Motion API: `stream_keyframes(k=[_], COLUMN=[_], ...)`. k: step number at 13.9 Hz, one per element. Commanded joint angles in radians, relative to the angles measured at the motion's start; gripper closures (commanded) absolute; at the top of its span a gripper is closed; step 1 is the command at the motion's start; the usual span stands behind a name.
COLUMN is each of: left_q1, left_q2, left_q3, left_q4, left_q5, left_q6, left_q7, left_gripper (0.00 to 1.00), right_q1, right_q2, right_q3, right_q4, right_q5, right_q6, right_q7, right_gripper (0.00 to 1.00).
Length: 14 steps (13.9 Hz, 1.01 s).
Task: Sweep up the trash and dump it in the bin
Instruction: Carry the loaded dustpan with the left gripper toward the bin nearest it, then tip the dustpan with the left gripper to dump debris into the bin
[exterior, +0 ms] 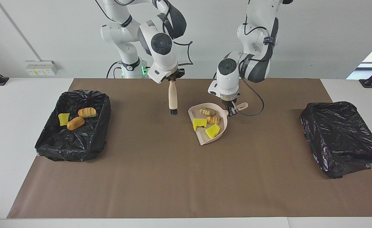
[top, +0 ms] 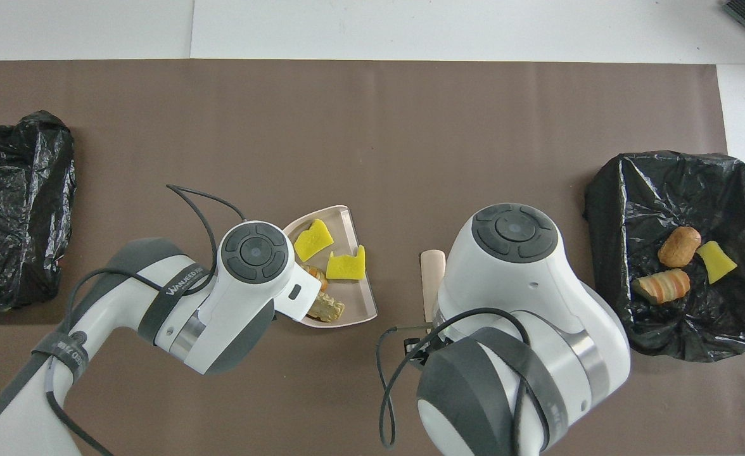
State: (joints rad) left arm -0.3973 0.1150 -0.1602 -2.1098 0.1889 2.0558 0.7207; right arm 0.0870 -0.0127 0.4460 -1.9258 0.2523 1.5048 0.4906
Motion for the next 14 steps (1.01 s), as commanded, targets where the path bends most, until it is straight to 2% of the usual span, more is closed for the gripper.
stream_keyframes(k=[1, 3, 5, 7, 9, 10, 11, 14], left_q1=[0.049, 0.133, 0.227, 0.328, 0.452, 0.515, 0.584, 0.756], left_q2=[-0.025, -0.063, -0.116, -0.143, -0.141, -0.138, -0.132, -0.12], left_q3=[-0.004, -0.004, 0.001, 0.005, 0.008, 0.01, 0.01, 0.01], left_q4=[0.022, 0.031, 0.045, 0.098, 0.174, 0.206, 0.232, 0.289], left_q5=[-0.003, -0.046, -0.083, -0.083, -0.083, -0.085, -0.086, -0.135], left_q6=[0.009, 0.004, -0.014, -0.087, -0.143, -0.154, -0.161, -0.17], left_q7=[0.125, 0.266, 0.447, 0.605, 0.74, 0.809, 0.842, 0.902], left_gripper=[1.0, 1.0, 1.0, 1.0, 1.0, 1.0, 1.0, 1.0], right_q1=[0.008, 0.02, 0.06, 0.082, 0.088, 0.118, 0.144, 0.152], right_q2=[-0.094, -0.142, -0.132, -0.139, -0.148, -0.133, -0.124, -0.122], right_q3=[0.011, 0.013, 0.013, 0.013, 0.013, 0.014, 0.013, 0.014], right_q4=[-0.132, -0.205, -0.232, -0.26, -0.294, -0.32, -0.349, -0.406], right_q5=[-0.001, 0.031, 0.087, 0.114, 0.153, 0.154, 0.154, 0.154], right_q6=[0.017, 0.067, 0.122, 0.183, 0.205, 0.262, 0.334, 0.377], right_q7=[0.043, 0.045, 0.066, 0.065, 0.069, 0.08, 0.082, 0.08], right_gripper=[1.0, 1.0, 1.0, 1.0, 1.0, 1.0, 1.0, 1.0])
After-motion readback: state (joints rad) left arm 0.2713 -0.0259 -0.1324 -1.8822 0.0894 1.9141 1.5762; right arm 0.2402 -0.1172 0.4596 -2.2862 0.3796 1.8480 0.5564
